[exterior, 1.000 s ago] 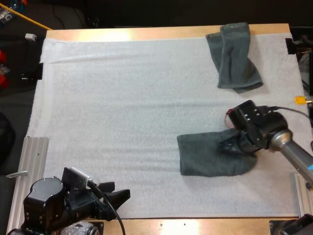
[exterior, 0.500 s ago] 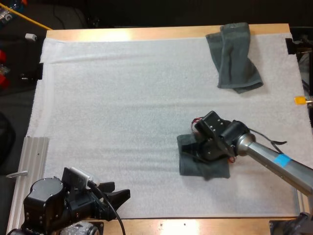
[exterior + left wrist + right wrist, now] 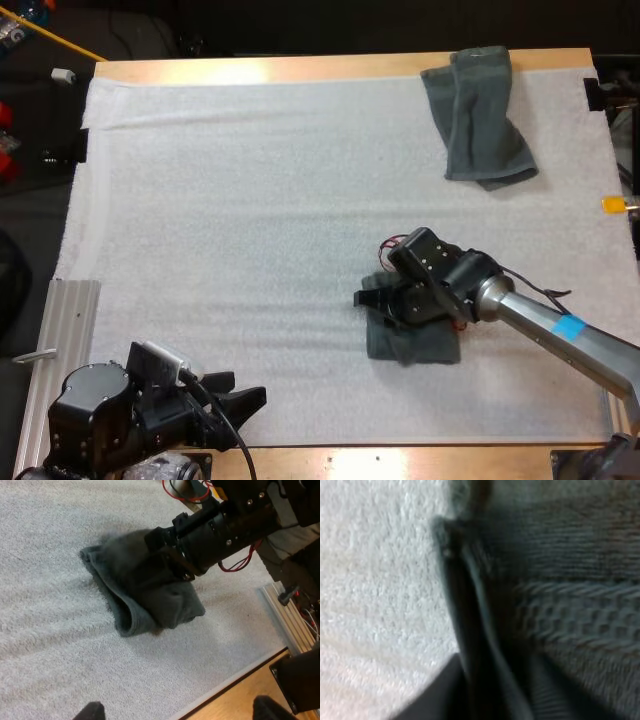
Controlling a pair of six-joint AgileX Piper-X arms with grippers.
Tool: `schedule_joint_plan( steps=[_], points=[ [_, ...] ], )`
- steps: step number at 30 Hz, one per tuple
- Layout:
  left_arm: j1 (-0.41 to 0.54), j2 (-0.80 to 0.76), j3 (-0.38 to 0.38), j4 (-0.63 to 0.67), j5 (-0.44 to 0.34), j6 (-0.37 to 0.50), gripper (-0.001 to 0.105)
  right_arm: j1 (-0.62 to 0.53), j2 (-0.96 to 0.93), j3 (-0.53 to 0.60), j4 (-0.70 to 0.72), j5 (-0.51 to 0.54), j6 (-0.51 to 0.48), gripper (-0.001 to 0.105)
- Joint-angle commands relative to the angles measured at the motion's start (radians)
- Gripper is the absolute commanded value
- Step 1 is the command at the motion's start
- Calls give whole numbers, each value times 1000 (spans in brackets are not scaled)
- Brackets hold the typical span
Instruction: Pick towel from pile, fold and stack
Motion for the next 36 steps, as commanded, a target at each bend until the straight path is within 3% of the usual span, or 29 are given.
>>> schedule_joint_plan(
  steps=[1, 3, 13, 18, 25, 31, 36],
  points=[
    [-2, -5, -6, -3, 18, -9, 58, 2, -10, -7, 5, -27, -9, 63],
    [-2, -5, -6, -3, 18, -9, 58, 5, -25, -7, 11, -35, -33, 71],
    [-2, -5, -6, -3, 18, -9, 58, 53, -62, -7, 10, -94, -43, 71],
    [-2, -5, -6, -3, 18, -9, 58, 142, -14, -7, -16, -94, -1, 71],
    [-2, -5, -6, 0, 32, -9, 58, 169, 58, -7, -42, -103, 20, 71],
    [-2, -5, -6, -1, 32, -9, 58, 169, -23, -7, -27, -64, -1, 71],
    [-2, -5, -6, -2, 27, -4, 58, 169, -176, -7, 74, 64, -17, 71]
  ],
)
